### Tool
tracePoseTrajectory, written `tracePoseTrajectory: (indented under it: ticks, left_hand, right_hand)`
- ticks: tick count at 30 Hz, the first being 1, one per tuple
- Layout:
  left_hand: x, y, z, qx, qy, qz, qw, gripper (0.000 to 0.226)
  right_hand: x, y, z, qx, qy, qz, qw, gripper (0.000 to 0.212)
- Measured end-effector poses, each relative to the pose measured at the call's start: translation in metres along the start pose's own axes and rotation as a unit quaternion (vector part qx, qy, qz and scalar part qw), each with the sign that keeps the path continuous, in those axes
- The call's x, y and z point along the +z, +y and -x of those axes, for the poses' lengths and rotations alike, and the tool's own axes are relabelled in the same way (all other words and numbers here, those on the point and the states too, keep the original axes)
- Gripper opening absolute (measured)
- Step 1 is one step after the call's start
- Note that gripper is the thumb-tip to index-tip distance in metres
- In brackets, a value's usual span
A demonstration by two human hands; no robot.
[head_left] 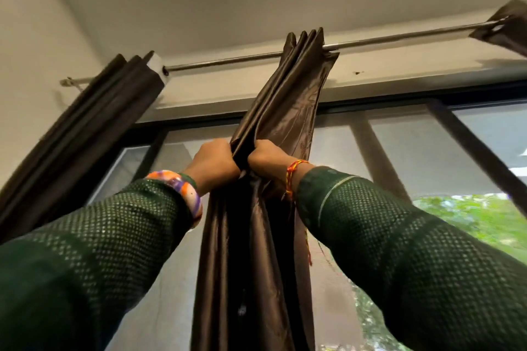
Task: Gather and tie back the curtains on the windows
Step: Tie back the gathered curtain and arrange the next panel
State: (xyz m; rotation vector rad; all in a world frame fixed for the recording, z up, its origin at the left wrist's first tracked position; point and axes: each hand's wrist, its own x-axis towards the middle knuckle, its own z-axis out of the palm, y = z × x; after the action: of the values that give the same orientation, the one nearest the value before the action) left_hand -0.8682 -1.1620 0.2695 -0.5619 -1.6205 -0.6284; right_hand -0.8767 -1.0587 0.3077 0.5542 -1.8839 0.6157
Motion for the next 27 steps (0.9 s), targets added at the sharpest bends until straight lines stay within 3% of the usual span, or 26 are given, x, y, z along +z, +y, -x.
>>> tracePoseTrajectory:
  ticks: [11,27]
  left_hand:
    - [-0.026,-0.062,0.005,-0.053,0.028,-0.112,0.992,0.021]
    - [0.062,-0.008,0.030,-0.012,-0.026,-0.121,0.992,0.024]
  right_hand:
    - [0.072,-0.040,-0.011,-0.040,-0.025,-0.043,0.998,0.042]
    - [0.035,0.043,0.029,0.008,-0.007,0.057,0.998,0.042]
